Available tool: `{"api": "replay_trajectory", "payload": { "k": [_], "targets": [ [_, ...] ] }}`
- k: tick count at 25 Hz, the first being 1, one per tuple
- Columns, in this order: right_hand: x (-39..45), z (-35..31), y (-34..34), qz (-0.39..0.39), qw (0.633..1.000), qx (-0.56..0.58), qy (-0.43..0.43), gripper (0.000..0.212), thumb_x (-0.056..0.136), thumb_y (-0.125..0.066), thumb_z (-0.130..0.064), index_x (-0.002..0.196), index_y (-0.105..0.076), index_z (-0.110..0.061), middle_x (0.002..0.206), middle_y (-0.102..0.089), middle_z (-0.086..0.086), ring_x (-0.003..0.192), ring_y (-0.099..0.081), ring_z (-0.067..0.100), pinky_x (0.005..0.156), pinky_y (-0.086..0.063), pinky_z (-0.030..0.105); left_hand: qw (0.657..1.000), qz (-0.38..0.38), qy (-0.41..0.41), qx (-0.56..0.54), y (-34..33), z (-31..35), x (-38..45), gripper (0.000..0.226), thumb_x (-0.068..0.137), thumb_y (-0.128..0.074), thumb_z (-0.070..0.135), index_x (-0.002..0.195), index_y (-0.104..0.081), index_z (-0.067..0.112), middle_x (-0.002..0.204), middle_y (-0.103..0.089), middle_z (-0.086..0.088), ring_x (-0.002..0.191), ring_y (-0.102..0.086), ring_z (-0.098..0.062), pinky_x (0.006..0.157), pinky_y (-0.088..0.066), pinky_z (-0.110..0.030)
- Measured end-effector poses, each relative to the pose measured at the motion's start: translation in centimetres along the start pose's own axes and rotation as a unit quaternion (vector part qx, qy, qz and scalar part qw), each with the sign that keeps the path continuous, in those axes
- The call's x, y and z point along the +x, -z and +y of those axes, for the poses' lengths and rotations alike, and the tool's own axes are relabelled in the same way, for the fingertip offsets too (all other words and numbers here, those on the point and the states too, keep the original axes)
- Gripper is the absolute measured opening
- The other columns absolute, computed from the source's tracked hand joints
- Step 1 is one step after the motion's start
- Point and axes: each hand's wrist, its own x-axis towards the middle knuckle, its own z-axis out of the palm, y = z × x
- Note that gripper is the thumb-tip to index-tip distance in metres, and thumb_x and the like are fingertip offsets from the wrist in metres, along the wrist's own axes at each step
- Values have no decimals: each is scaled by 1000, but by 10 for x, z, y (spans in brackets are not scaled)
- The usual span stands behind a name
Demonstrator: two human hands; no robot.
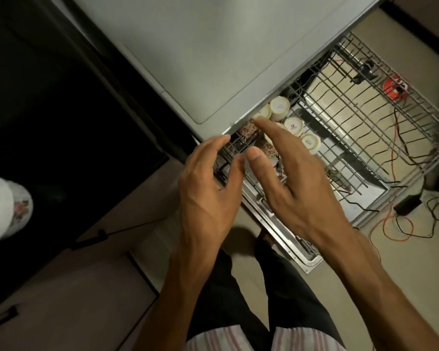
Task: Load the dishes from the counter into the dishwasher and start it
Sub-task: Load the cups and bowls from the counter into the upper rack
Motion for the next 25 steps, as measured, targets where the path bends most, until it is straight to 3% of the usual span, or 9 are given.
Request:
{"api": "replay_trajectory", "payload": {
  "k": [6, 10, 14, 18, 21, 25],
  "targets": [
    [-7, -53, -10, -25, 1000, 2, 18, 55, 102, -38, -48, 148, -38, -18, 149, -44, -5, 136, -38, 4, 108, -31, 16, 999, 40, 4, 4, 53, 5, -11, 42, 93, -63, 33, 124, -62, 6, 126, -64, -5, 122, -57, -13, 102, -46, -24],
    [-13, -91, -24, -45, 998, 13, 43, 57, 101, -38, -48, 147, -39, -16, 149, -45, -3, 137, -39, 6, 110, -35, 24, 996, 90, -5, -1, 91, 1, -18, 37, 91, -66, 21, 122, -62, 2, 123, -65, -10, 119, -60, -17, 99, -49, -26],
    [-25, -125, -42, -59, 996, 36, 56, 56, 100, -39, -48, 148, -38, -18, 150, -43, -4, 139, -37, 5, 111, -35, 24, 992, 128, 3, -13, 129, -2, -29, 36, 92, -65, 22, 123, -62, 3, 123, -64, -7, 119, -59, -12, 93, -54, -30],
    [-32, -157, -58, -96, 991, 44, 80, 56, 100, -39, -50, 149, -36, -23, 152, -39, -10, 140, -31, 0, 110, -29, 14, 986, 168, 2, 1, 168, -5, -43, 34, 92, -67, 19, 121, -63, 3, 122, -65, -6, 117, -57, -8, 97, -41, -9],
    [-34, -175, -68, -120, 987, 53, 94, 55, 99, -39, -51, 149, -35, -26, 152, -37, -13, 140, -29, -4, 106, -24, 3, 982, 187, 10, 4, 192, -13, -55, 33, 91, -67, 17, 121, -64, 4, 121, -66, -5, 116, -55, -2, 94, -38, -5],
    [-36, -198, -90, -144, 981, 67, 114, 55, 99, -39, -51, 149, -34, -28, 153, -35, -15, 140, -29, -5, 107, -26, 4, 975, 218, 46, -3, 223, -28, -70, 32, 93, -65, 21, 123, -63, 9, 124, -63, 4, 114, -51, 11, 93, -37, -3]
  ]
}}
